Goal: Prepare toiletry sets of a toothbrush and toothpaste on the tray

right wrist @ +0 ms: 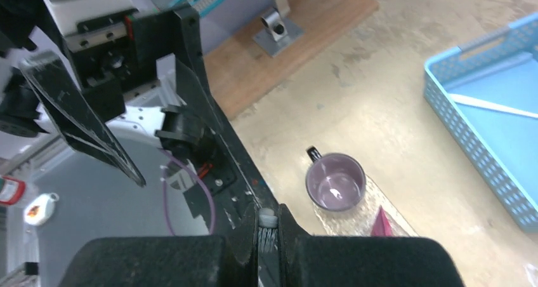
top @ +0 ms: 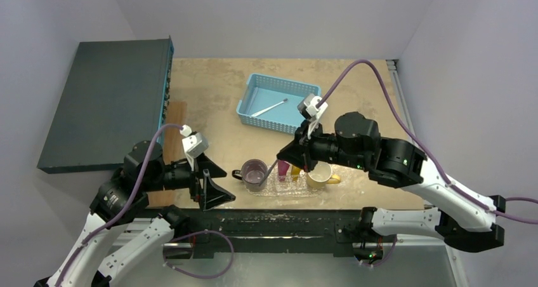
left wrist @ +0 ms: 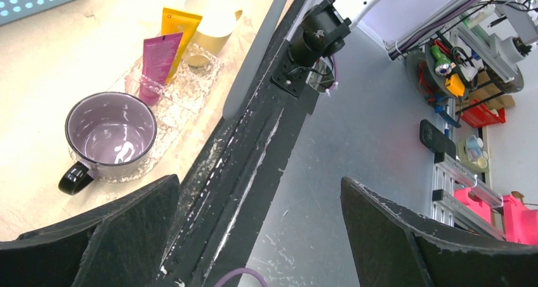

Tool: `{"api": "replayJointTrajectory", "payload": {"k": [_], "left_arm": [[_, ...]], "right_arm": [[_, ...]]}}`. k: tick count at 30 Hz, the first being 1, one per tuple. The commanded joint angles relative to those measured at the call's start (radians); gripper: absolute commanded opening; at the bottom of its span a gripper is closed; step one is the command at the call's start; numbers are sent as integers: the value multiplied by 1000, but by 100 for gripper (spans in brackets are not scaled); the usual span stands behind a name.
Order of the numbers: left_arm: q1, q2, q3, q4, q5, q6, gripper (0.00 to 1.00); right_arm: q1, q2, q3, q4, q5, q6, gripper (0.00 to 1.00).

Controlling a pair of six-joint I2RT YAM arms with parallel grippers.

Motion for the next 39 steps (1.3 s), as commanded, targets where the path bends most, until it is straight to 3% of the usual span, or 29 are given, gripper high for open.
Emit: {"api": "replayJointTrajectory", "payload": {"k": [1, 16, 25, 34, 39], "left_arm": [[-2, 22, -5, 72, -16, -17, 97], [-2, 15, -44, 81, -32, -9, 98], [-2, 1, -64, 77, -40, -2, 98], [-2, -9, -77, 77, -42, -1, 98], [-2, -10, -86, 82, -44, -4, 98]], "right_arm": [[64, -39, -8, -111, 240, 1, 0], [340, -111, -145, -235, 697, 205, 0], [578, -55, -187, -345, 1026, 418, 0], [622, -15, -232, -462, 1177, 617, 0], [623, -36, -271, -430, 1198, 632, 0]]}}
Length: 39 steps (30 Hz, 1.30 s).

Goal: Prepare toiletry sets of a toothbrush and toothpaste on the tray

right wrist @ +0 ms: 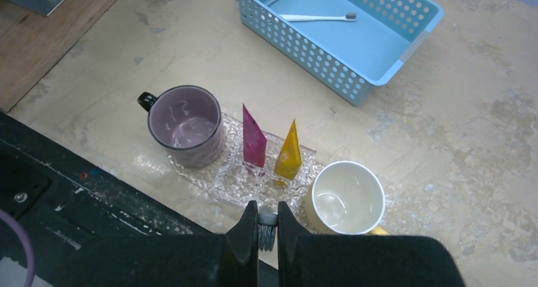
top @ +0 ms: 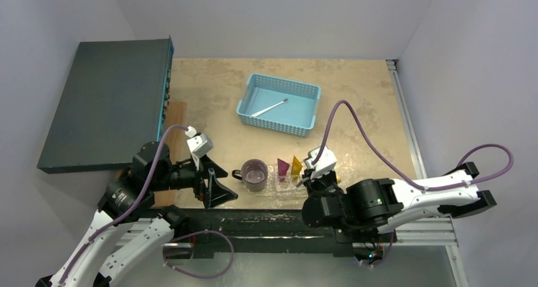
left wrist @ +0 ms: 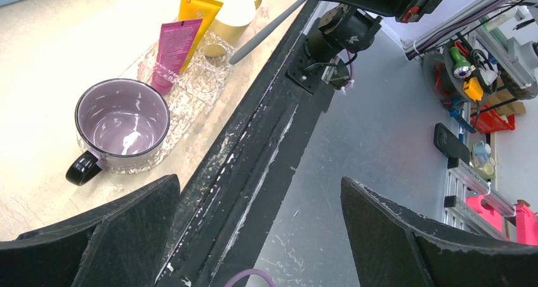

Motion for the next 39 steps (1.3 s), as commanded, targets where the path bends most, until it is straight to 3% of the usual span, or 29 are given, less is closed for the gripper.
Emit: {"api": "replayJointTrajectory", "payload": {"k": [1, 12, 23, 27, 39], "left_arm": [[-2, -5, -15, 42, -5, 1, 98], [-2, 8, -20, 73, 17, -18, 98], [-1, 1, -23, 78, 17, -33, 98], [-2, -2, -25, 81, 21, -39, 98], [-2, -13, -18, 72, 13, -43, 98]], "right_arm": [[9, -25, -29, -1, 94, 71, 0], [8, -81, -116, 40, 118, 111, 0], [9, -212, -307, 280, 108, 63, 0], [9, -205, -349, 363, 142, 17, 0], [9, -147, -429, 406, 229, 94, 0]]}}
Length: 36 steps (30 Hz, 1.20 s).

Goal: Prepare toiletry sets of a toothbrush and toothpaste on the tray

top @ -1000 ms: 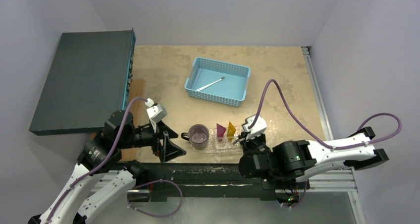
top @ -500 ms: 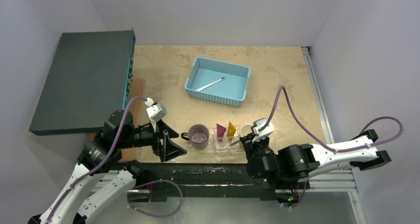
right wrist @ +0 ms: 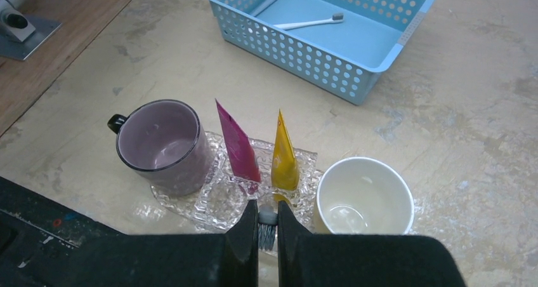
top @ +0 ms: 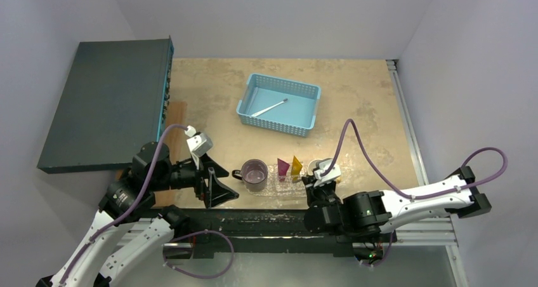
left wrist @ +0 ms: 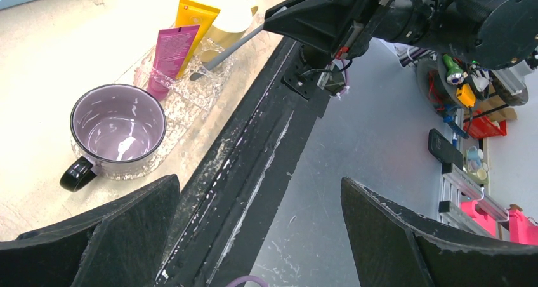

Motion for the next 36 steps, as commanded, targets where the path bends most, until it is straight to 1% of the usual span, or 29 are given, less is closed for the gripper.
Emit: {"api": "replayJointTrajectory", "payload": {"k": [1, 8, 16, 23, 29, 31, 34, 36], "left_arm": [[-2, -6, 3, 37, 8, -12, 98], [-2, 3, -1, 48, 7, -13, 98], [-1, 5, -4, 51, 11, -19, 98], [-2, 13, -1, 53, 11, -22, 98], [-2, 18, 1, 53, 10, -20, 98], [-2, 20, 0, 54, 12, -18, 98], [-1, 23, 0, 55, 13, -18, 98], [-2, 26, -1, 57, 13, -17, 98]], "right_arm": [[4, -21, -44, 58, 77, 64, 0], [4, -83, -145, 155, 75, 87, 0], [4, -92, -203, 175, 91, 144, 0], [5, -37, -207, 147, 124, 211, 0], [9, 15, -192, 84, 146, 286, 0], [9, 23, -187, 70, 148, 301, 6], [14, 28, -178, 33, 153, 332, 9], [17, 24, -173, 23, 152, 335, 17]]}}
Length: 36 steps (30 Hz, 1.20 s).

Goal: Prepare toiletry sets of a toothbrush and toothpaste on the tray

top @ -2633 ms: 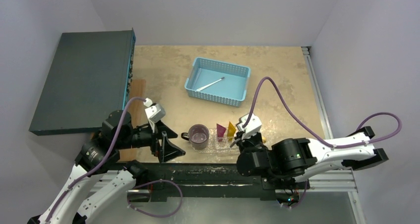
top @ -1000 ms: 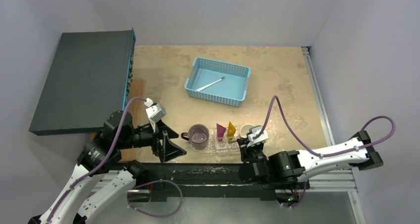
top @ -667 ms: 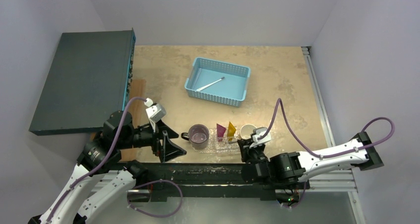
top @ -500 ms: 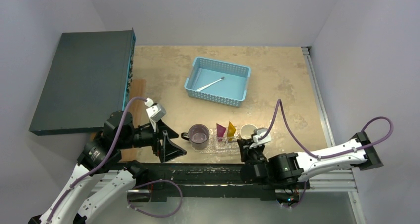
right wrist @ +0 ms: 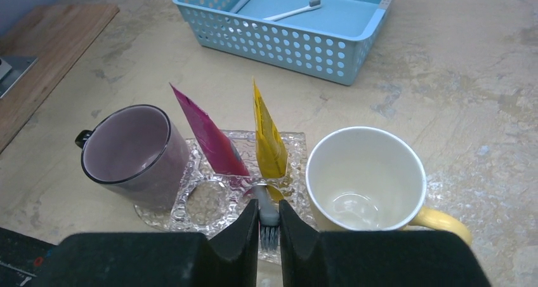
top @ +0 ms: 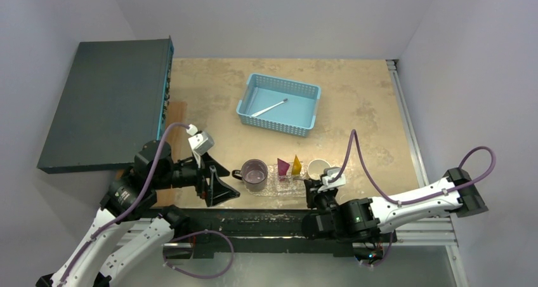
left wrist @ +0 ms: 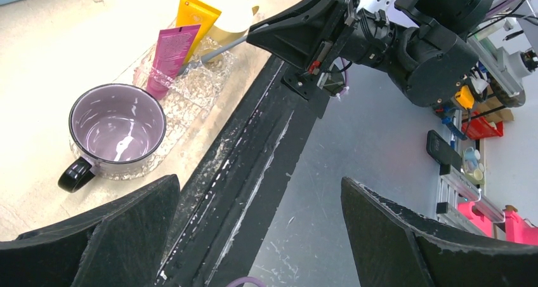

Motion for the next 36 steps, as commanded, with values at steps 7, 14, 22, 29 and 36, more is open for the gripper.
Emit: {"api": "replayJointTrajectory", "payload": {"k": [7, 14, 22, 29, 36], "left_arm": [[-2, 13, -4, 55, 14, -6, 98], [-1, 5, -3, 44, 7, -3, 98], [-2, 4, 15, 23, -20, 9, 98], [-1, 29, 30, 31, -26, 18, 98], [-1, 40, 44, 28, -26, 23, 98]], "right_arm": [[14, -10, 37, -61, 35, 39, 36], [21, -22, 102, -103, 54, 11, 42], [21, -71, 254, -191, 48, -69, 47], [-17, -121, 348, -56, 24, -364, 49], [-247, -106, 380, 213, -199, -705, 50]]}}
